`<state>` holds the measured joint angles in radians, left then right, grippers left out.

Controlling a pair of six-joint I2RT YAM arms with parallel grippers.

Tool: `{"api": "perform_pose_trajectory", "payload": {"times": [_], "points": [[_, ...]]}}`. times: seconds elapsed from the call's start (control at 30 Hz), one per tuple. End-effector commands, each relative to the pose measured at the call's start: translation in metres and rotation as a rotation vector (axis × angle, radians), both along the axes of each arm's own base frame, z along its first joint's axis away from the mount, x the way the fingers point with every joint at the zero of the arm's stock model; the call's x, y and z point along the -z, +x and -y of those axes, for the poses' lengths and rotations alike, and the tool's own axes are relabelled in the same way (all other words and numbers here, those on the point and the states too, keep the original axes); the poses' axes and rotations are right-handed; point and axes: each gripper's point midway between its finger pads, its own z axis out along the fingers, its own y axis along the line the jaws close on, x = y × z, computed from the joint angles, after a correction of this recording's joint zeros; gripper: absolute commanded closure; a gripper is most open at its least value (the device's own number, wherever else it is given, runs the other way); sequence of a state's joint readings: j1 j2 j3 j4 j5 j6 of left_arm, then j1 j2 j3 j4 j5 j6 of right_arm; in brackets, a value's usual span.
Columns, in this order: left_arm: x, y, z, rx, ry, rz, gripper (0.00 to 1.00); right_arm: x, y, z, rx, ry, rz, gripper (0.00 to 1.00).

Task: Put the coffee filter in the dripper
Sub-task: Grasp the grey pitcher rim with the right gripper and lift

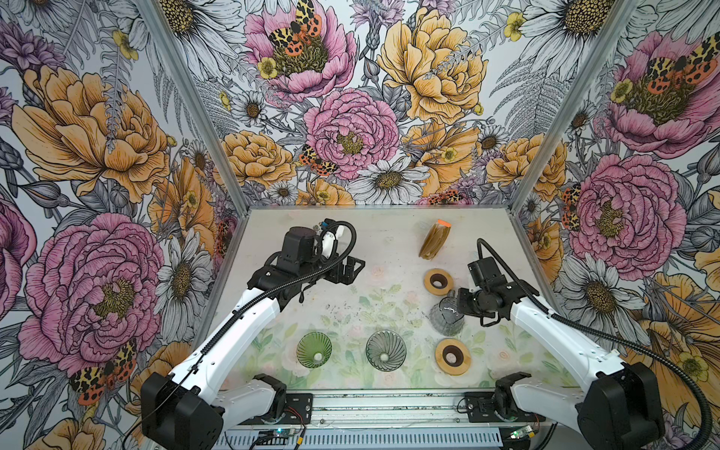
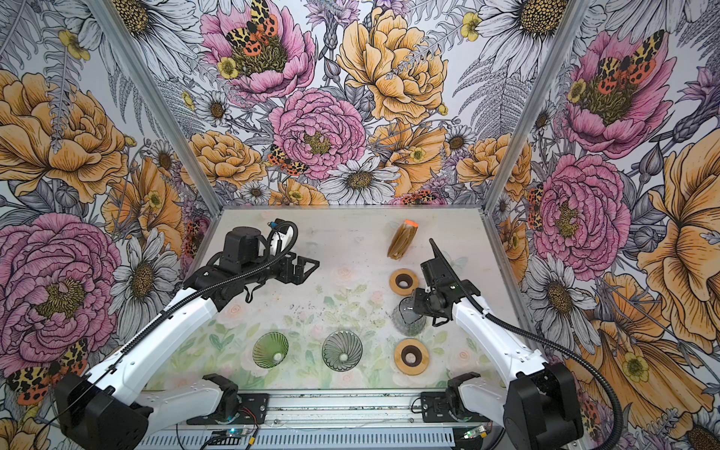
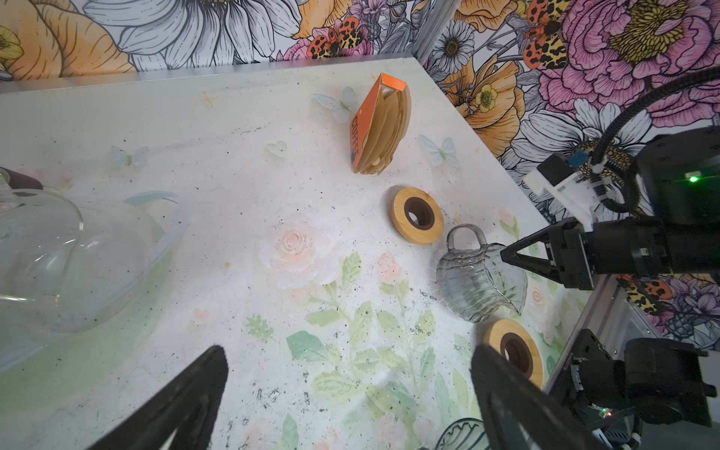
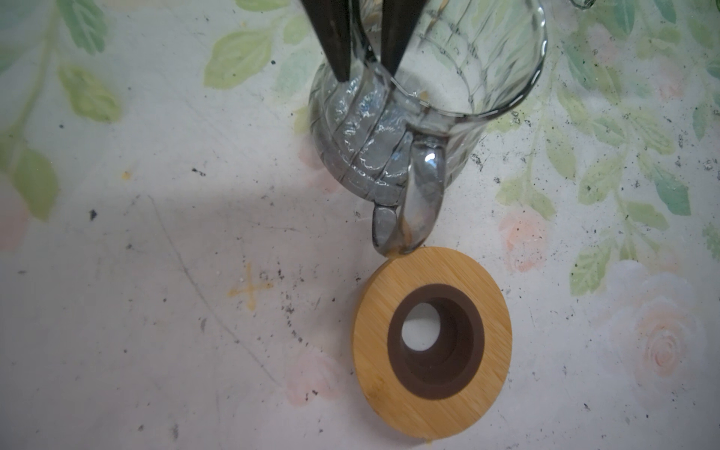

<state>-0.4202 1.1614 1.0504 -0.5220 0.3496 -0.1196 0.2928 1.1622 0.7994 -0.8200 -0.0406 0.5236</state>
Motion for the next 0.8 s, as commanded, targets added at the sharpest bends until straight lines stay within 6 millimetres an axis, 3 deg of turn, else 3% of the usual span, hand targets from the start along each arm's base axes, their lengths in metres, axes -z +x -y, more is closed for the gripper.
{"api": "perform_pose_trajectory", "payload": {"times": [0.0,0.77], "points": [[-0.005,0.001,0.002,0.025,-0.019,0.025,0.01,0.000,0.002,-0.001,-0.011,-0.025,0.009,0.84],[-0.008,-0.001,0.000,0.017,-0.023,0.035,0.01,-0.014,0.031,-0.042,-0.089,-0.054,0.063,0.89]]}}
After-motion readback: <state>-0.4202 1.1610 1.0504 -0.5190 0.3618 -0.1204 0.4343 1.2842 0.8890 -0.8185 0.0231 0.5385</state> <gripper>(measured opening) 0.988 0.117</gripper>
